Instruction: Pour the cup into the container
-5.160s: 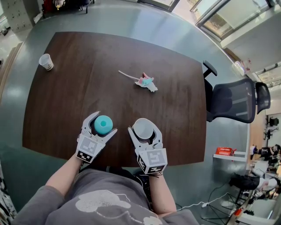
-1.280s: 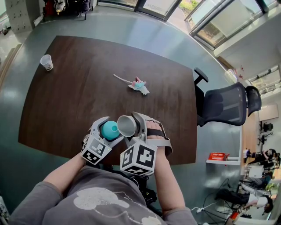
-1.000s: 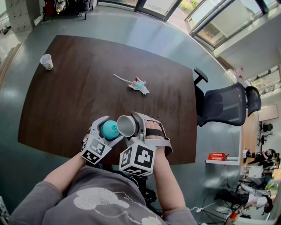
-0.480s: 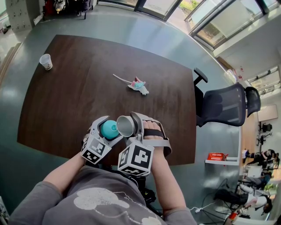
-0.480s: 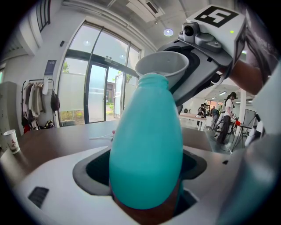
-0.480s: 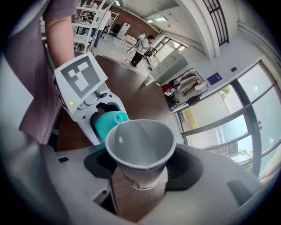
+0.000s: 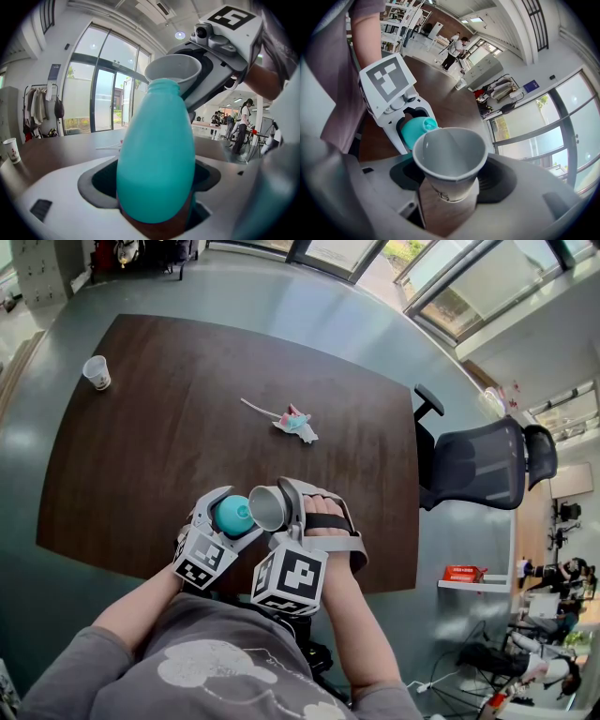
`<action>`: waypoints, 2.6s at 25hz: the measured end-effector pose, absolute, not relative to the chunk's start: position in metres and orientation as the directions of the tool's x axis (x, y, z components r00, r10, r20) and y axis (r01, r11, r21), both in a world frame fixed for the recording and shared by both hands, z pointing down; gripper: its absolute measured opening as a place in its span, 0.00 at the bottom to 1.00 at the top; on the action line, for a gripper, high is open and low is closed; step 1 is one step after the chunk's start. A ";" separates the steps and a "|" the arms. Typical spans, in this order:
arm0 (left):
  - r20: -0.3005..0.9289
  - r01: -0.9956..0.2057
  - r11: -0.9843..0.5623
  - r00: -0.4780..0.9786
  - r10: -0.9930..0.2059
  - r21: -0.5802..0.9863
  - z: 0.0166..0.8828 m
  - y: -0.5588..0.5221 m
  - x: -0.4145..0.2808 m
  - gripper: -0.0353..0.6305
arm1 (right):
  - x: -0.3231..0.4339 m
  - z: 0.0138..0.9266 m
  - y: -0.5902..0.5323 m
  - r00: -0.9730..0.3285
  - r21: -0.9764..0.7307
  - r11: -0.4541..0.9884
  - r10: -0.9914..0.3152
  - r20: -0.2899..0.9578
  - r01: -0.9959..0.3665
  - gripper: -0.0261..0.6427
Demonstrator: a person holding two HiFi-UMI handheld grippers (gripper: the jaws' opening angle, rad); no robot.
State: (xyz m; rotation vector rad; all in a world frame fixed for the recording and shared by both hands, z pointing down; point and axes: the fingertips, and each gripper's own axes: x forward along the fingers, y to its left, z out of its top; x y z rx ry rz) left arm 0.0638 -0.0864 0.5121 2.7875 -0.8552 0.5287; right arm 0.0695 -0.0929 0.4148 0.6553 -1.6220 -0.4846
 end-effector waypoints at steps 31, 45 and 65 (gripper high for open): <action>0.359 -0.604 -0.795 0.756 -0.548 0.057 0.496 -0.092 0.054 0.69 | 0.059 0.402 -0.091 -0.324 0.463 0.749 -0.637 0.699 -0.474 0.47; 0.330 -0.644 -0.764 0.729 -0.600 0.036 0.487 -0.098 0.039 0.69 | 0.096 0.386 -0.107 -0.498 0.096 0.583 -0.758 0.421 -0.807 0.47; 0.358 -0.786 -0.618 0.579 -0.732 0.009 0.522 -0.109 -0.012 0.69 | 0.128 0.477 -0.091 -0.365 -0.055 0.367 -0.879 0.305 -0.929 0.48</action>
